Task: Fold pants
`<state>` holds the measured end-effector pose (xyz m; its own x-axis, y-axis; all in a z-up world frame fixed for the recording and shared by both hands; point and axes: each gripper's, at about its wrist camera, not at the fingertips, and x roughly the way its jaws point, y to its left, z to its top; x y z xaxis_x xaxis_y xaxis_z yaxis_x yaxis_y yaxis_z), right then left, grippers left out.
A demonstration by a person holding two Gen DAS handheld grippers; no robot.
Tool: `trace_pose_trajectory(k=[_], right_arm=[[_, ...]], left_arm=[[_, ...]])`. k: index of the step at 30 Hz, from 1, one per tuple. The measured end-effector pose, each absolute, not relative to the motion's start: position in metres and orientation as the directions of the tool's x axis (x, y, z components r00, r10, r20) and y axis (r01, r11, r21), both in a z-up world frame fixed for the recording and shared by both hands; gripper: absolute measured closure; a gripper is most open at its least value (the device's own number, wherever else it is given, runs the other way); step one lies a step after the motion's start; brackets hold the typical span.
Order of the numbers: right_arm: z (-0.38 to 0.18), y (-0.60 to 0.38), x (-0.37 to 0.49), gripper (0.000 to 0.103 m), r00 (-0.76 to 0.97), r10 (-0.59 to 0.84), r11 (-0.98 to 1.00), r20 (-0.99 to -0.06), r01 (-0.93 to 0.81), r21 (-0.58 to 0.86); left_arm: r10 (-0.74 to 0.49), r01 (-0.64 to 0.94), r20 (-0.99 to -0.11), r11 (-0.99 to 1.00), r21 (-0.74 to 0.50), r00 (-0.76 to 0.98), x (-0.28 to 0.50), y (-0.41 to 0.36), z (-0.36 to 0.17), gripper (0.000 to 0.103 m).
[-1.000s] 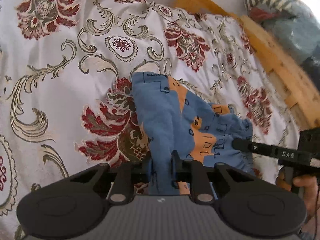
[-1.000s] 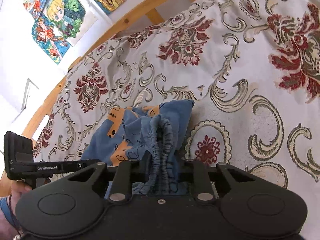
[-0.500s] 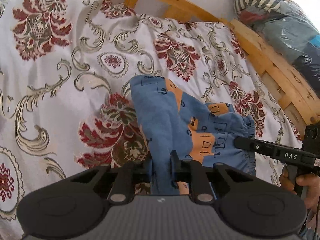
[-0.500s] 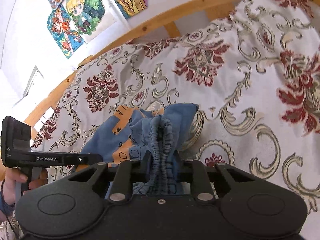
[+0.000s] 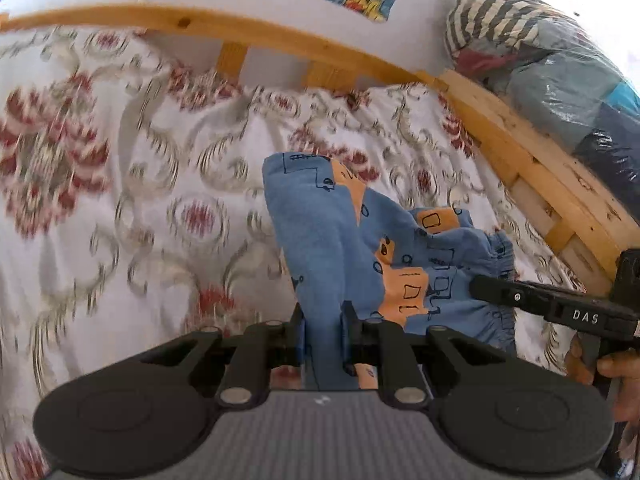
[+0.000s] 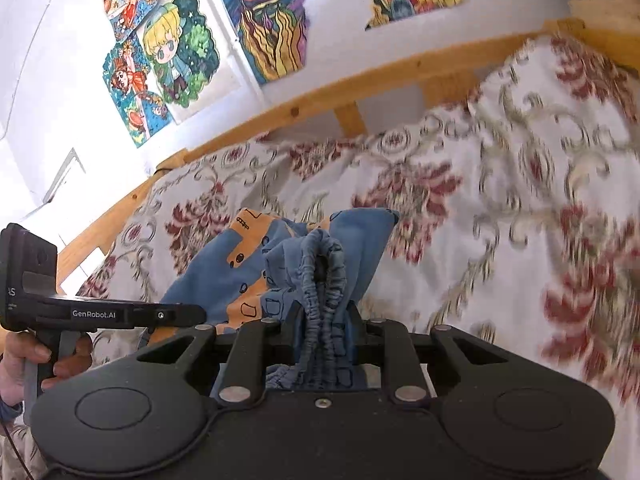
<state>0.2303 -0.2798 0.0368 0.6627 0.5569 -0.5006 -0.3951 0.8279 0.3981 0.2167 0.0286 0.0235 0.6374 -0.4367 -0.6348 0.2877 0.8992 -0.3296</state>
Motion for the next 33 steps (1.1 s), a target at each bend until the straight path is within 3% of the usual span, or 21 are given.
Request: trace_pose_trajectory(k=[11,21,33], right_arm=[[0.050,-0.257,0.345,0.082,0.700,0.510,0.860,-0.500,-0.414,0.298],[-0.013,-0.232,0.392,0.082,0.640,0.433,0.896,-0.635,-0.383,0.224],[-0.027,-0.235,0.397,0.080,0.638,0.430,0.898,-0.638,-0.375,0.230]], left_arm=[[-0.390,0.274,-0.546,0.919,-0.284,0.742,0.303,0.027,0.042,0.086],[-0.353,0.168,-0.633,0.927,-0.335,0.689,0.352,0.036,-0.032,0.086],[-0.369,0.180,-0.624,0.921,-0.346,0.689,0.354,0.043,-0.053,0.081]])
